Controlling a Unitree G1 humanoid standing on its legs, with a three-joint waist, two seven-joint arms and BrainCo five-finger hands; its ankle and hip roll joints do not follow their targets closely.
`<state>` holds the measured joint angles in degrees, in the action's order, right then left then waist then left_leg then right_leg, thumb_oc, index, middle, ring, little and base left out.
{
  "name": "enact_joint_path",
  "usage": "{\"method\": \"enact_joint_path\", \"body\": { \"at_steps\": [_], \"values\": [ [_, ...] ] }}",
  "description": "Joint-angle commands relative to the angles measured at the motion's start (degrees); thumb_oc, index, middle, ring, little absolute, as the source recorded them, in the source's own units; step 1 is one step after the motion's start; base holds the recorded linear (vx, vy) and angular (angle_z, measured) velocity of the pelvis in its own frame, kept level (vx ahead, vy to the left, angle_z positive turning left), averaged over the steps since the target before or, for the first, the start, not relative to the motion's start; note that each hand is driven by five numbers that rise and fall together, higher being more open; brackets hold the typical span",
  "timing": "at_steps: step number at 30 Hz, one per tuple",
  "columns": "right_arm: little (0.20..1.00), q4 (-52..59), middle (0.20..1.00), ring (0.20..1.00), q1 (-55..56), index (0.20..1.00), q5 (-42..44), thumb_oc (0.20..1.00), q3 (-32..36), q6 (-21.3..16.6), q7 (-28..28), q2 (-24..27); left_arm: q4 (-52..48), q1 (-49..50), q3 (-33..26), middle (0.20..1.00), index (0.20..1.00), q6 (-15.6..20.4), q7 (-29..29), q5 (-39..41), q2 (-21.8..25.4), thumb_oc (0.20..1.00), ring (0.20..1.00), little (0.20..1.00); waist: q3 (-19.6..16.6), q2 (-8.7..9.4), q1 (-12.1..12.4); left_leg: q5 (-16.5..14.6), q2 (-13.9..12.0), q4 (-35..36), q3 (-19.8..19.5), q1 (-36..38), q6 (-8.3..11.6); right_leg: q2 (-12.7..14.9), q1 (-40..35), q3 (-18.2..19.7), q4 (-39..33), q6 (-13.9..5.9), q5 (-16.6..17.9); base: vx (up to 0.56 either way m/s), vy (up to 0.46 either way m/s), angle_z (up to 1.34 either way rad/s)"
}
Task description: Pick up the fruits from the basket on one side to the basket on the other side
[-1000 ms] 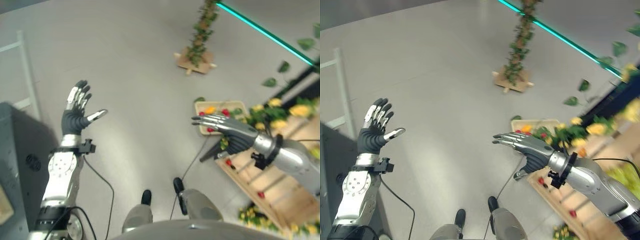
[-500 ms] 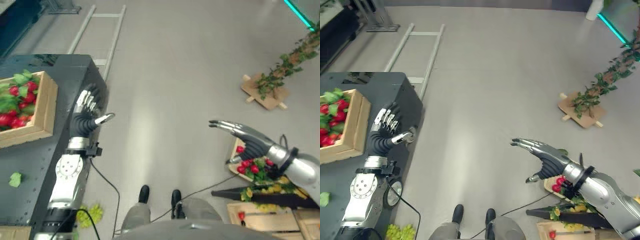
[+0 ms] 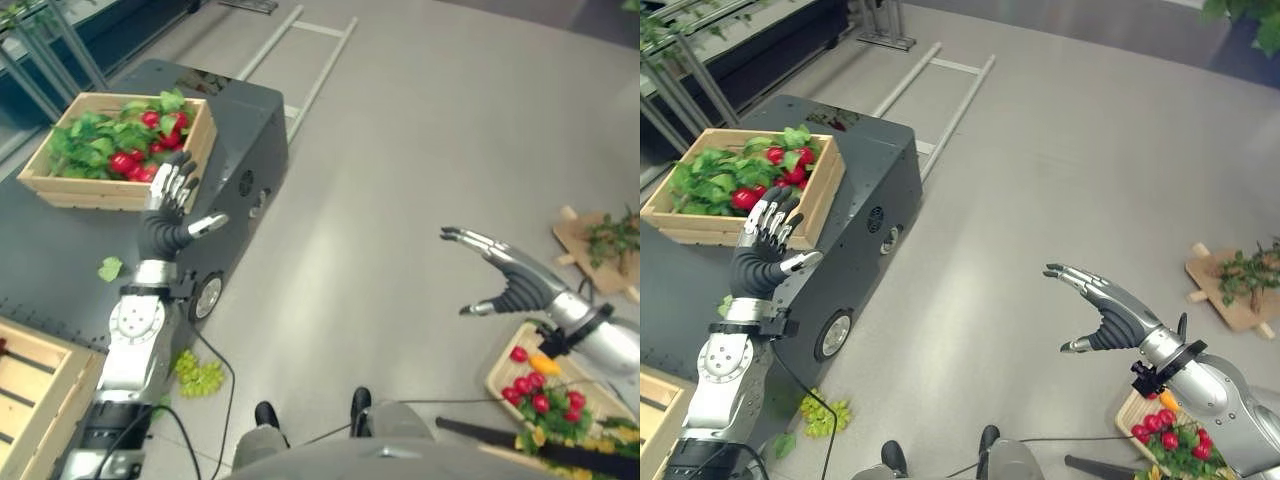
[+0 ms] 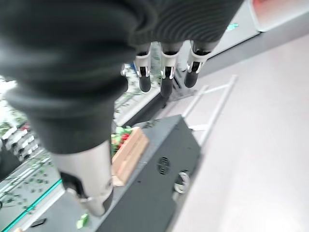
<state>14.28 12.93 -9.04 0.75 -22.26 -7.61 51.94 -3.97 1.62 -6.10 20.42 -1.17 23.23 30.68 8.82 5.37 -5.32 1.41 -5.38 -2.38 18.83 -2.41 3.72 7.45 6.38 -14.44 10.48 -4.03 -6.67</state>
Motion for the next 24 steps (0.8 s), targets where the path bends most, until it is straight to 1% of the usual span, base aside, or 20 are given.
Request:
{"method": "enact_joint_path", "body": {
  "at_steps": [1,2,5,6,7,15,21,22,24],
  "values": [
    [1.0,-0.5,1.0,1.0,-3.91,1.0,-0.14,1.0,-1.84,-1.48,1.46,-0.64,-3.43,-0.91,-3.62,1.0,1.0,2.89,-1.18,-2.35,2.44,1.0,1.0,1.0,0.87,0.95,-0.05,-3.06,-1.96,-1.06,1.09,1.74,1.1,-1.48,-4.97,0.86,-3.07,-3.83,2.73,0.02,0.091,-0.04],
    [1.0,-0.55,1.0,1.0,-3.93,1.0,-0.24,1.0,-1.92,-1.41,1.33,-0.68,-3.41,-0.68,-3.92,1.0,1.0,2.98,-1.3,-2.53,2.49,1.0,1.0,1.0,0.77,1.0,0.19,-3.44,-1.72,-0.95,0.94,2.04,0.98,-1.35,-5.07,1.03,-2.89,-4.03,2.53,0.0,0.055,-0.06],
    [1.0,-0.96,1.0,1.0,-4.29,1.0,-0.51,1.0,-2.4,-1.35,1.15,-0.77,-3.09,-0.41,-4.28,1.0,1.0,2.95,-1.43,-2.38,2.27,1.0,1.0,1.0,0.44,1.1,0.58,-3.16,-1.42,-0.53,0.92,2.12,0.7,-1.17,-4.96,1.19,-3.16,-4.04,2.96,0.02,0.06,-0.16],
    [1.0,-1.18,1.0,1.0,-4.18,1.0,-0.66,1.0,-2.36,-1.22,1.07,-0.9,-2.79,-0.18,-4.38,1.0,1.0,2.84,-1.52,-2.61,1.95,1.0,1.0,1.0,-0.06,1.13,0.7,-3.57,-1.04,-0.08,0.76,2.7,0.57,-1.04,-5.35,1.18,-3.26,-4.26,2.72,0.04,0.081,-0.15],
    [1.0,-1.36,1.0,1.0,-4.16,1.0,-0.64,1.0,-2.27,-1.16,1.04,-0.95,-2.9,-0.04,-4.47,1.0,1.0,2.79,-1.47,-2.65,1.69,1.0,1.0,1.0,-0.4,1.12,0.83,-3.28,-0.93,0.26,0.81,2.74,0.44,-1.07,-5.37,1.19,-3.65,-4.24,3.08,0.05,0.074,-0.09],
    [1.0,-2.7,1.0,1.0,-4.24,1.0,-0.71,1.0,-1.57,-0.95,1.24,-1.7,-2.4,0.63,-5.0,1.0,1.0,2.69,-1.47,-3.08,0.89,1.0,1.0,1.0,-1.73,0.86,0.89,-3.94,-0.07,0.78,0.62,3.85,-0.19,-0.68,-5.65,1.26,-3.2,-4.75,3.35,0.03,0.041,-0.02],
    [1.0,-3.63,1.0,1.0,-5.01,1.0,-0.63,1.0,-1.82,-0.92,1.34,-2.44,-2.15,0.95,-5.34,1.0,1.0,2.89,-1.84,-3.71,0.78,1.0,1.0,1.0,-1.96,0.67,1.36,-4.64,0.49,0.5,0.6,4.41,-0.75,0.04,-5.63,1.02,-1.99,-5.62,3.87,0.02,0.054,0.01],
    [1.0,-3.92,1.0,1.0,-5.52,1.0,-0.49,1.0,-2.02,-0.87,1.14,-2.51,-2.34,1.37,-5.64,1.0,1.0,2.88,-1.65,-3.78,0.99,1.0,1.0,1.0,-1.95,0.66,1.81,-4.96,0.92,0.51,0.5,4.48,-1.09,0.53,-5.56,0.85,-1.67,-6.14,4.52,0.01,0.085,-0.01],
    [1.0,-4.21,1.0,1.0,-5.71,1.0,-0.41,1.0,-2.11,-0.82,1.23,-2.75,-2.57,1.64,-5.71,1.0,1.0,3.0,-1.51,-3.89,1.21,1.0,1.0,1.0,-1.88,0.75,2.14,-5.1,1.23,0.38,0.34,4.38,-1.26,0.93,-5.53,0.62,-1.53,-6.46,5.17,0.02,0.094,-0.05]
  ]
}}
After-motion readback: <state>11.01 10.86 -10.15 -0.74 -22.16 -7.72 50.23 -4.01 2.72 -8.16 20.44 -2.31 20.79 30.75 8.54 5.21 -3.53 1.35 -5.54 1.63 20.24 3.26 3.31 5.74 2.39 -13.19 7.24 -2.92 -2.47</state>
